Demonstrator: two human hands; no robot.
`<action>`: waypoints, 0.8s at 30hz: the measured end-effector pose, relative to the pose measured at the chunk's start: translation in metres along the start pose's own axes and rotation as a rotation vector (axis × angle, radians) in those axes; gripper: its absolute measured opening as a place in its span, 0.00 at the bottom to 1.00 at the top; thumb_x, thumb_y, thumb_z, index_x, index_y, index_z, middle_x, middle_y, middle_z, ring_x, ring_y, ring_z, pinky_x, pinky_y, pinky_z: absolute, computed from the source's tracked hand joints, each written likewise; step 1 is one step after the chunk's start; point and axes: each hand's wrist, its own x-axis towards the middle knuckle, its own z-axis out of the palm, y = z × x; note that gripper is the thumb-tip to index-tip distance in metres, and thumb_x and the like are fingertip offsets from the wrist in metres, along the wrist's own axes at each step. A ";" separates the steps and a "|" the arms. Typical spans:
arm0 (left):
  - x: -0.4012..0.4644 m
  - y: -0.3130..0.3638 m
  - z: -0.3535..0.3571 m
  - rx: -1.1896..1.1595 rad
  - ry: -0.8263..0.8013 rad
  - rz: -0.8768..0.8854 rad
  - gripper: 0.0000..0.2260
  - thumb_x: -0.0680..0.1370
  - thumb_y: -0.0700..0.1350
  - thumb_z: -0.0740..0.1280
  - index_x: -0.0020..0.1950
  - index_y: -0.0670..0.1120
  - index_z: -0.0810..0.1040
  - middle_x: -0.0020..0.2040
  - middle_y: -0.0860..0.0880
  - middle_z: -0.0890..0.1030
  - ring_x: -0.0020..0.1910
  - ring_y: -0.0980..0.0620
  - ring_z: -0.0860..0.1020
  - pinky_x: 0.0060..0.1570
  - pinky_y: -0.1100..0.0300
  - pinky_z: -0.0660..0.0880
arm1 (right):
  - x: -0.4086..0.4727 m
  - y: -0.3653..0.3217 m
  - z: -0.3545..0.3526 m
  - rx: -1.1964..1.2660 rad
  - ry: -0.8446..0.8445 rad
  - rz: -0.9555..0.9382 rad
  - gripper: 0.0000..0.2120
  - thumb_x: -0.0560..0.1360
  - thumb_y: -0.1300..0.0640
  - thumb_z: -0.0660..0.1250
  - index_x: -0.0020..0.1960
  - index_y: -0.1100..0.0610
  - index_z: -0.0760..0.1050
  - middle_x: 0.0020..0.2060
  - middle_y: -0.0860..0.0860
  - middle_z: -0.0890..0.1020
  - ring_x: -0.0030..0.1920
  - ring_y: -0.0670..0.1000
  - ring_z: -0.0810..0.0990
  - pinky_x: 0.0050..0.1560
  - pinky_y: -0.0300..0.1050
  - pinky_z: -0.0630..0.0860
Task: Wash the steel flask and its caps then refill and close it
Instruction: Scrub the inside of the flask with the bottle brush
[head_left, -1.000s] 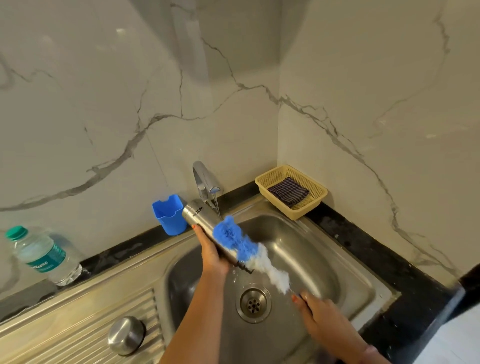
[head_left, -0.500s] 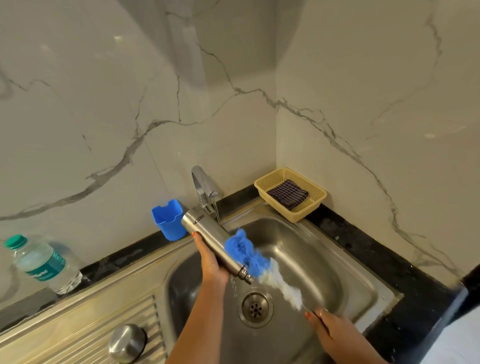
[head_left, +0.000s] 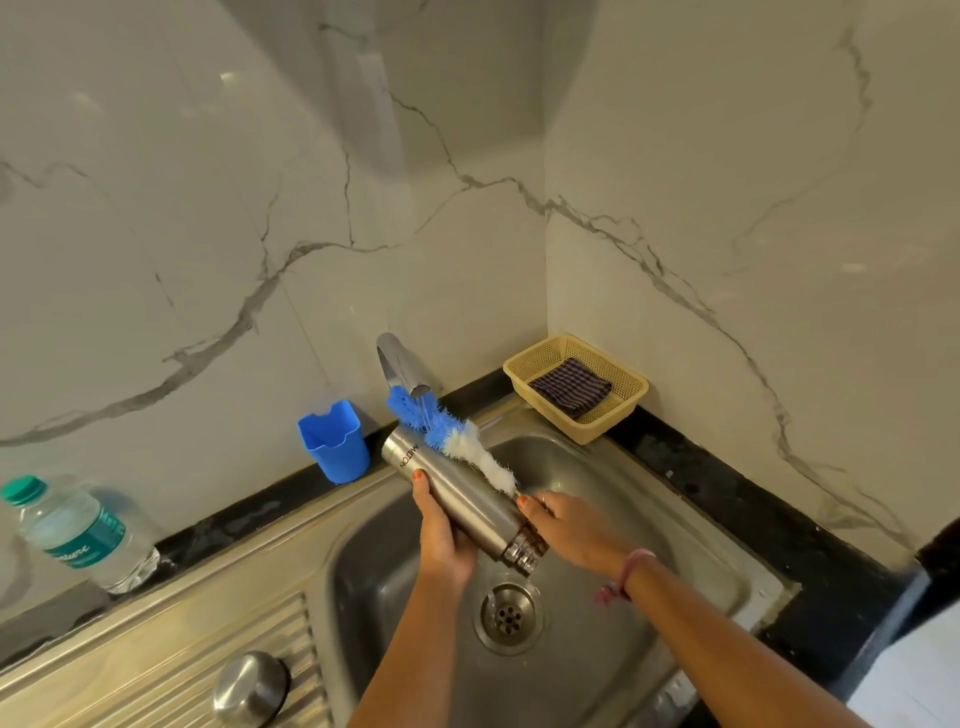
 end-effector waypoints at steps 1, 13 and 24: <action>0.001 0.001 -0.003 -0.005 0.002 -0.005 0.32 0.76 0.68 0.61 0.71 0.48 0.69 0.60 0.40 0.80 0.59 0.41 0.79 0.54 0.46 0.76 | -0.002 0.001 0.000 -0.007 -0.004 0.002 0.20 0.82 0.44 0.52 0.44 0.55 0.73 0.32 0.46 0.73 0.31 0.44 0.70 0.34 0.35 0.66; 0.006 -0.005 -0.017 0.076 -0.030 -0.100 0.43 0.63 0.71 0.71 0.71 0.47 0.70 0.61 0.38 0.80 0.59 0.36 0.79 0.63 0.38 0.73 | -0.043 0.046 0.015 0.049 0.052 0.035 0.18 0.81 0.45 0.55 0.45 0.58 0.75 0.28 0.46 0.71 0.26 0.42 0.68 0.31 0.36 0.67; 0.009 -0.002 -0.021 0.064 -0.026 -0.076 0.40 0.65 0.67 0.72 0.71 0.48 0.69 0.60 0.38 0.81 0.59 0.37 0.80 0.63 0.38 0.74 | -0.041 0.037 0.019 0.003 0.053 0.042 0.21 0.81 0.44 0.53 0.45 0.60 0.74 0.28 0.46 0.71 0.27 0.42 0.68 0.31 0.35 0.65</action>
